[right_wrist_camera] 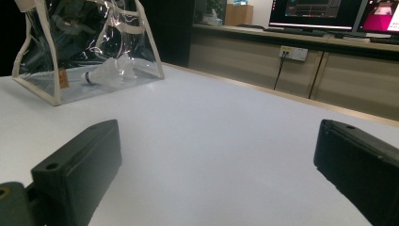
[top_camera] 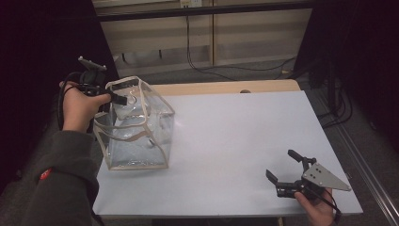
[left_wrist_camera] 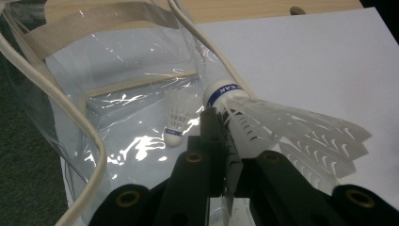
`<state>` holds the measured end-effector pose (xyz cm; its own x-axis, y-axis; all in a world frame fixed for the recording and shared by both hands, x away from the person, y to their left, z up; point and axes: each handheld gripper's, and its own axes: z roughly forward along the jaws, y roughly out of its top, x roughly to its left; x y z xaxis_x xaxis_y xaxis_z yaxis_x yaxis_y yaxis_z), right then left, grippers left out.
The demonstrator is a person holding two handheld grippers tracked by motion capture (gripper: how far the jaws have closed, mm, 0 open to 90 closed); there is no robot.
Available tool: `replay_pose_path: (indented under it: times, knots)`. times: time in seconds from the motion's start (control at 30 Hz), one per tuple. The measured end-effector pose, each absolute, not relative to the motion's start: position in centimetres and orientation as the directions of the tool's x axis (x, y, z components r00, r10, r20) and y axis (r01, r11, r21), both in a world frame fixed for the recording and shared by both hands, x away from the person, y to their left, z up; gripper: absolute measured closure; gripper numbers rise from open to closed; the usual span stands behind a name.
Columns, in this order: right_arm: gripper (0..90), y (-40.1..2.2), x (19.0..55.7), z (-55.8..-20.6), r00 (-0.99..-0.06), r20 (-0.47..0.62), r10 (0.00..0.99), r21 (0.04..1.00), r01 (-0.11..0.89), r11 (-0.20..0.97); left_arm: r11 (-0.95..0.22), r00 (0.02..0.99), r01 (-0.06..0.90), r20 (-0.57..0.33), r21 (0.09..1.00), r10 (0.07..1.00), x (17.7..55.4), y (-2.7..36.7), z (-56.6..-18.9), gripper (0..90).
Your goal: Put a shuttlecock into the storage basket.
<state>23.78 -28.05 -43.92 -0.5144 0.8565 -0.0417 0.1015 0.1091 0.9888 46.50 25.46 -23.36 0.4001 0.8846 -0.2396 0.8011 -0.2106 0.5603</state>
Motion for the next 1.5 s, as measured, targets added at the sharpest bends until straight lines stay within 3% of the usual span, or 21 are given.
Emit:
replay_pose_path:
  times: [1.5]
  knots:
    - [1.3, -27.9, 23.8, -44.0, -0.517, -0.041, 0.855, 0.989, 0.103, 0.110, -0.195, 0.370, 0.808, -0.222, 0.556, 0.902, 47.4, 26.1, -26.3, 85.8]
